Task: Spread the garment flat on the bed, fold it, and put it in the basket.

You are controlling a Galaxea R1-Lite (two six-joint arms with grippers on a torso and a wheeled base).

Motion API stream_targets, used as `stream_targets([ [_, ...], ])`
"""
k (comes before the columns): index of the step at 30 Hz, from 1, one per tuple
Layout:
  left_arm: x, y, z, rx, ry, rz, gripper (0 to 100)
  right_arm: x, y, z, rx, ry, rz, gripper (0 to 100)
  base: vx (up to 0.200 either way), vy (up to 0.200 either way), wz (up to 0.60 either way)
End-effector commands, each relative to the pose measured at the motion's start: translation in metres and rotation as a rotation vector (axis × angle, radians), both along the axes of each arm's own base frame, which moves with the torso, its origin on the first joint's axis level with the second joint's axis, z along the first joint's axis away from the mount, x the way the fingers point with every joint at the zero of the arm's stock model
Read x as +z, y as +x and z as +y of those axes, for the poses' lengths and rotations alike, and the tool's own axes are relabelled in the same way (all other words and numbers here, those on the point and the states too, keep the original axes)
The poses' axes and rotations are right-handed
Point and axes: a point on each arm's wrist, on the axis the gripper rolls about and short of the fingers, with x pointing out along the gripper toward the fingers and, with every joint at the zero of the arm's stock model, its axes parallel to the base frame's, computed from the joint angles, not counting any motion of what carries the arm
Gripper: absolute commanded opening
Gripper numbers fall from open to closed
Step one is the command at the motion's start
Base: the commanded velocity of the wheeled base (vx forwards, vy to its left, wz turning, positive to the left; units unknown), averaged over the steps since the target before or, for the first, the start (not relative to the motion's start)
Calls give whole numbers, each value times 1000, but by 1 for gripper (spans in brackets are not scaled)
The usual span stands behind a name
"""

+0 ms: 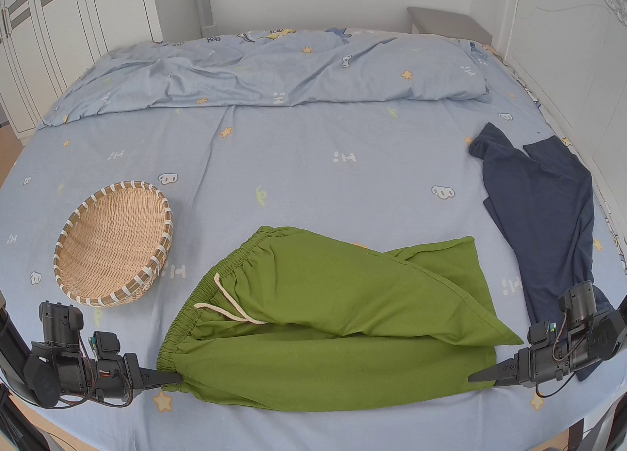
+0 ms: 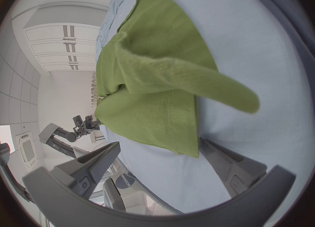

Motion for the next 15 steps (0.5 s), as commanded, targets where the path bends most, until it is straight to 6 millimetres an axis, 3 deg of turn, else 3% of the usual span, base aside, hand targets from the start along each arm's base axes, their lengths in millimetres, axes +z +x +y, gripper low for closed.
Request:
stream_targets([
  [1,0,0,0,1,0,2,0,-4,1,-1,-6,-1,21,100,0,0,0],
  [15,-1,0,0,1,0,6,0,-4,1,-3,-12,9,21,100,0,0,0],
])
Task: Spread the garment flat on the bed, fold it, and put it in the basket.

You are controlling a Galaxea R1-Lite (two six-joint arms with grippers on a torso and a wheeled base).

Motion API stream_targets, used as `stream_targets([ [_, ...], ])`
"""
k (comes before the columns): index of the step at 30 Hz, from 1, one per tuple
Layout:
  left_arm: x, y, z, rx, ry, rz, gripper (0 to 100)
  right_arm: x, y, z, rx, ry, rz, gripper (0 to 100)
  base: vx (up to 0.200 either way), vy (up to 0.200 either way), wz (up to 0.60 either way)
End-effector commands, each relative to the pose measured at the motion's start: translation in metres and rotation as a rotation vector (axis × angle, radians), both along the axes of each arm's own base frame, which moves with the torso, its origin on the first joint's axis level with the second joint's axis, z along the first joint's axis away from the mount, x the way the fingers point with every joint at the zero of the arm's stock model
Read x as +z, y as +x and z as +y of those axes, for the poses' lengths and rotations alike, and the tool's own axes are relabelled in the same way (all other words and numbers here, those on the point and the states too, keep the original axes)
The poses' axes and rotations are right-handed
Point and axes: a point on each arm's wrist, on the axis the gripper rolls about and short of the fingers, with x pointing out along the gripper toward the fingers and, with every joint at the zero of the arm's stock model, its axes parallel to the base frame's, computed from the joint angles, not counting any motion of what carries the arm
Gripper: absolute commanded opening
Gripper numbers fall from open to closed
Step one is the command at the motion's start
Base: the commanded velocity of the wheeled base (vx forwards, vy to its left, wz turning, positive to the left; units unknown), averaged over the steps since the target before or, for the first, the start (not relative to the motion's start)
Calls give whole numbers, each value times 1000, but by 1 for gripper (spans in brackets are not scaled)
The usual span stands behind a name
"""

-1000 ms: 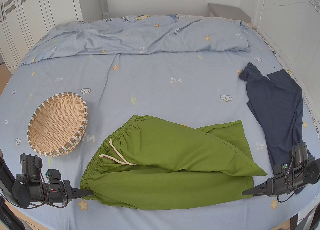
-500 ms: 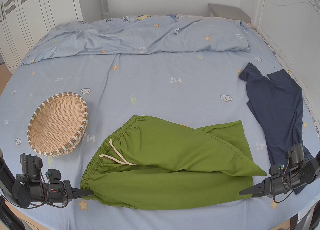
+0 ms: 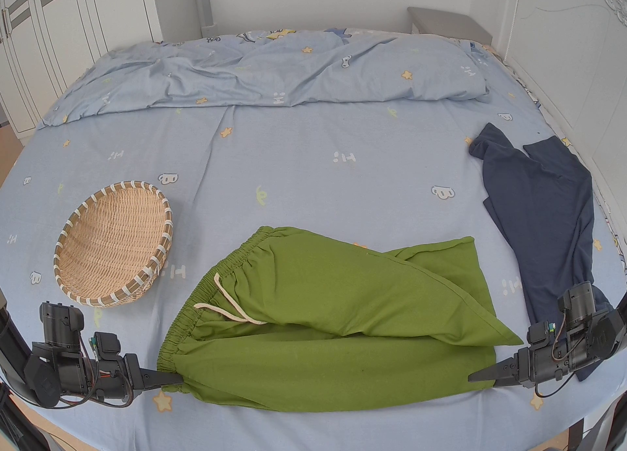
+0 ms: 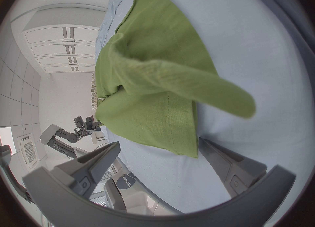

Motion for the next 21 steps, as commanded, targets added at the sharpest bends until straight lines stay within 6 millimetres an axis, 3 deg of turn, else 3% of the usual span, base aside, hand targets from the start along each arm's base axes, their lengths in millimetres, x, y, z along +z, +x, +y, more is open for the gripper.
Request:
stream_targets([
  [1,0,0,0,1,0,1,0,-1,0,-1,-1,6,3,100,0,0,0],
  [2,0,0,0,1,0,0,0,0,0,-1,1,13,4,100,0,0,0],
  [3,0,-1,0,1,0,1,0,0,0,-1,1,18,0,0,0,0,0],
  [21,-1,-1,0,2,-4,18,0,3,-8,-2,-11,12,8,0,0,0,0],
])
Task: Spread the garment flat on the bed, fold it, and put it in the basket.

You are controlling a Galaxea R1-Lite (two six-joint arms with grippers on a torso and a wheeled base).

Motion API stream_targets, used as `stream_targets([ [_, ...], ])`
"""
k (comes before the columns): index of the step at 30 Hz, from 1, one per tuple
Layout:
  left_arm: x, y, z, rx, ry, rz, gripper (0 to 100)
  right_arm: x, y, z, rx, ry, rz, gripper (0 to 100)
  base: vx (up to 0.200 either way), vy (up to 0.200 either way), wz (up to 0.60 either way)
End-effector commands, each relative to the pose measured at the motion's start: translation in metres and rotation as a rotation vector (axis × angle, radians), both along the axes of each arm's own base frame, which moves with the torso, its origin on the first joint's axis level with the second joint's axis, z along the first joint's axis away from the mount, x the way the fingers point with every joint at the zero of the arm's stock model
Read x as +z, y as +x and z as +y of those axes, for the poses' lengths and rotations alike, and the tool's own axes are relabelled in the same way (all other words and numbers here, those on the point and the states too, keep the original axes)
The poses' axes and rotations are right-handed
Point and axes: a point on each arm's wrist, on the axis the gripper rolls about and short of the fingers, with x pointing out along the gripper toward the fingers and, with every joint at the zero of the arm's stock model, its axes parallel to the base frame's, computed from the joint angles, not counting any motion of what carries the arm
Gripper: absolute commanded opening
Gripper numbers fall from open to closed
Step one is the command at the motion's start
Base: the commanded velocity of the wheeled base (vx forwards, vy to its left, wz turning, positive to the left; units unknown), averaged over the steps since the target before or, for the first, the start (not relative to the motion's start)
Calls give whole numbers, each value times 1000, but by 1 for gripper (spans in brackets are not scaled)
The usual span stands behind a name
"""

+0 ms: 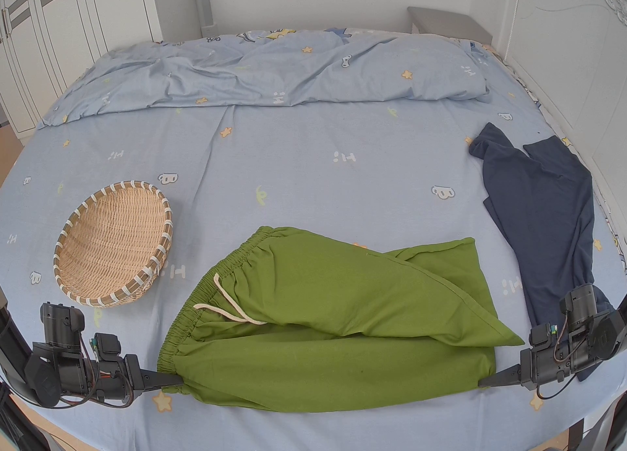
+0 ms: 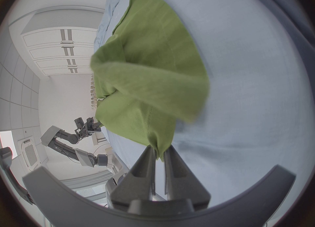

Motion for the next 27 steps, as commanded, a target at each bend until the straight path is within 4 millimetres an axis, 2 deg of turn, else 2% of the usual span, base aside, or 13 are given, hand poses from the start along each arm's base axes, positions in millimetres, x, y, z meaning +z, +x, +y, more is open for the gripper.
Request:
stream_targets([
  [1,-1,-1,0,0,-2,11,0,7,-10,0,-2,-6,-13,0,0,0,0],
  [5,-1,-7,-2,-9,-7,73,0,18,-22,1,1,-11,-4,0,0,0,0],
  [10,16,-8,-2,-20,0,110,0,28,-34,1,-3,-13,47,0,0,0,0],
  [14,35,-5,0,-36,8,194,0,29,-37,-3,-31,-20,62,0,0,0,0],
  [16,37,-5,1,-71,28,223,0,27,-39,-2,-30,-30,76,0,0,0,0],
  [18,34,-8,4,-120,68,230,0,25,-41,-2,-34,-57,88,0,0,0,0],
  [21,15,-8,8,-195,129,263,0,22,-44,-2,-39,-87,103,0,0,0,0],
  [24,5,-7,13,-222,170,280,0,20,-45,-2,-38,-90,110,0,0,0,0],
  [27,5,-8,14,-217,177,278,0,19,-45,-2,-41,-92,119,0,0,0,0],
])
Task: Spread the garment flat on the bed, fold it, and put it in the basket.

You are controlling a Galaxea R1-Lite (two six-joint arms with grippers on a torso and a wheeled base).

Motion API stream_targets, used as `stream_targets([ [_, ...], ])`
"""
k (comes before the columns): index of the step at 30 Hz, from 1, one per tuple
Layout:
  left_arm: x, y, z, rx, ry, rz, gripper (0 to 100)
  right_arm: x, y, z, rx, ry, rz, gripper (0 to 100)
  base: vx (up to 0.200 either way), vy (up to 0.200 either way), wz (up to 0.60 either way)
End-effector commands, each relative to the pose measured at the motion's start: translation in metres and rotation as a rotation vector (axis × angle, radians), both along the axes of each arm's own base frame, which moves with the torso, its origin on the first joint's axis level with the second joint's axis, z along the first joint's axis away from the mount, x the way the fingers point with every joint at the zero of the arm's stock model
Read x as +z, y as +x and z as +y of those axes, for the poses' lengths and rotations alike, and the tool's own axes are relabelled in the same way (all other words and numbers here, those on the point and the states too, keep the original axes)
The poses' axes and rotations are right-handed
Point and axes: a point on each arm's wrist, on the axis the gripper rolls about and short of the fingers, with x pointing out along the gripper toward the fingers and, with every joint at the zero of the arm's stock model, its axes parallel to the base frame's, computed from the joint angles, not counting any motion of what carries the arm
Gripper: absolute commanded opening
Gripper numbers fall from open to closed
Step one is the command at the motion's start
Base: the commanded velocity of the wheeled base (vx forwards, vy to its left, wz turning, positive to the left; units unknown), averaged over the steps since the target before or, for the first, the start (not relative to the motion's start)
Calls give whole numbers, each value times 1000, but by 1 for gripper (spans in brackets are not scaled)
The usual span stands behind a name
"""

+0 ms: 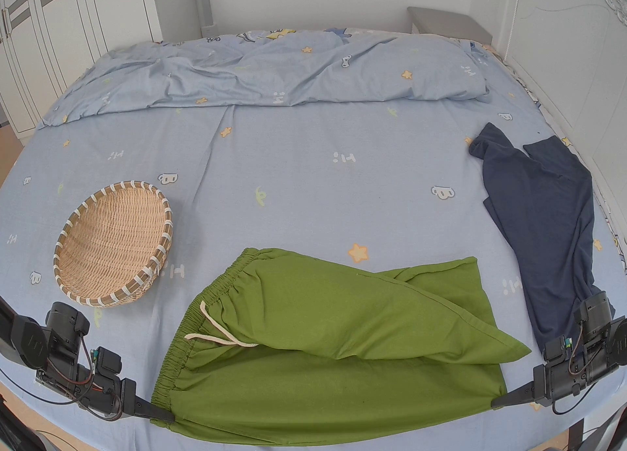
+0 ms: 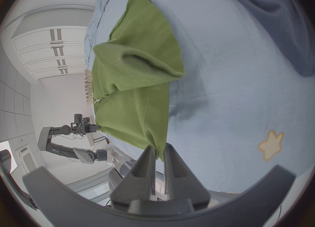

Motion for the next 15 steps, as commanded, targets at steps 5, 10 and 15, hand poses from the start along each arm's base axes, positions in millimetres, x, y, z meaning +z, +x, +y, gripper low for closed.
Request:
stream_targets([
  [5,-9,8,9,7,32,32,0,-4,-5,0,-11,-37,30,0,0,0,0],
  [10,-9,4,6,-5,31,41,0,-8,-4,0,-6,-40,56,0,0,0,0],
  [15,-10,3,5,-7,30,44,0,-8,-3,0,-5,-40,55,0,0,0,0],
])
